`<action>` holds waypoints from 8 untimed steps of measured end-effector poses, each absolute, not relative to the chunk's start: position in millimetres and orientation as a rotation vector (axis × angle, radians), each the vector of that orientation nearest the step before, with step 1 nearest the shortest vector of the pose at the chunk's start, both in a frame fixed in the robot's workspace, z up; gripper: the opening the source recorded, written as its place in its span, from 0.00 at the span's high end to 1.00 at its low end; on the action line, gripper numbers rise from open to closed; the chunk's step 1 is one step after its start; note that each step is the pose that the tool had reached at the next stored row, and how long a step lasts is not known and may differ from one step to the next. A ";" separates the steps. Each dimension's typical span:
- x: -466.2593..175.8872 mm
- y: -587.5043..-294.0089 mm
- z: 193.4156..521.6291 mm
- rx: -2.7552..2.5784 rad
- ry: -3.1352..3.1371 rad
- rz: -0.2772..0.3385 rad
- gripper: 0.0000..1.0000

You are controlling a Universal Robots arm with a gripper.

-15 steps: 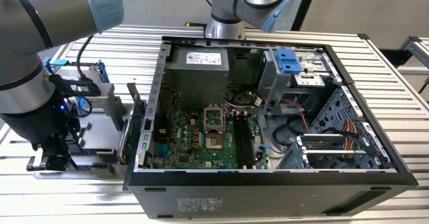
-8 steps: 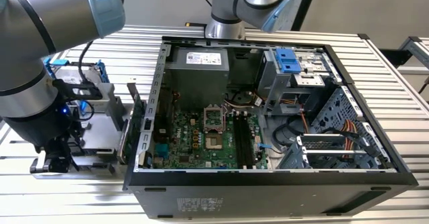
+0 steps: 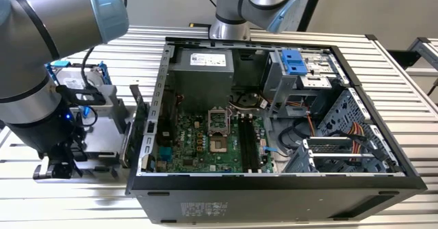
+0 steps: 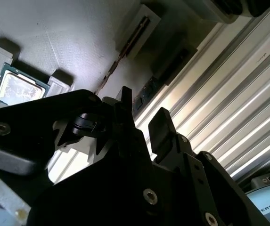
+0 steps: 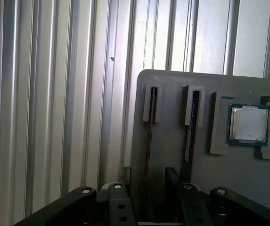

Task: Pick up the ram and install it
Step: 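Pick up the ram and move it above insertion slot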

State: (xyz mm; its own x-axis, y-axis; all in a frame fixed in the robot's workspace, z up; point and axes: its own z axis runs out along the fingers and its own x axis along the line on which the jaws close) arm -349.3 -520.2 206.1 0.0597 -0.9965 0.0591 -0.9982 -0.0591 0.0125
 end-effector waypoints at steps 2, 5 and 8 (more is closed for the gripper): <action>-349.3 -520.2 204.7 2.250 -2.120 0.053 0.00; -349.3 -520.3 203.5 2.250 -2.120 0.053 0.00; -349.3 -520.3 202.2 2.250 -2.120 0.053 0.00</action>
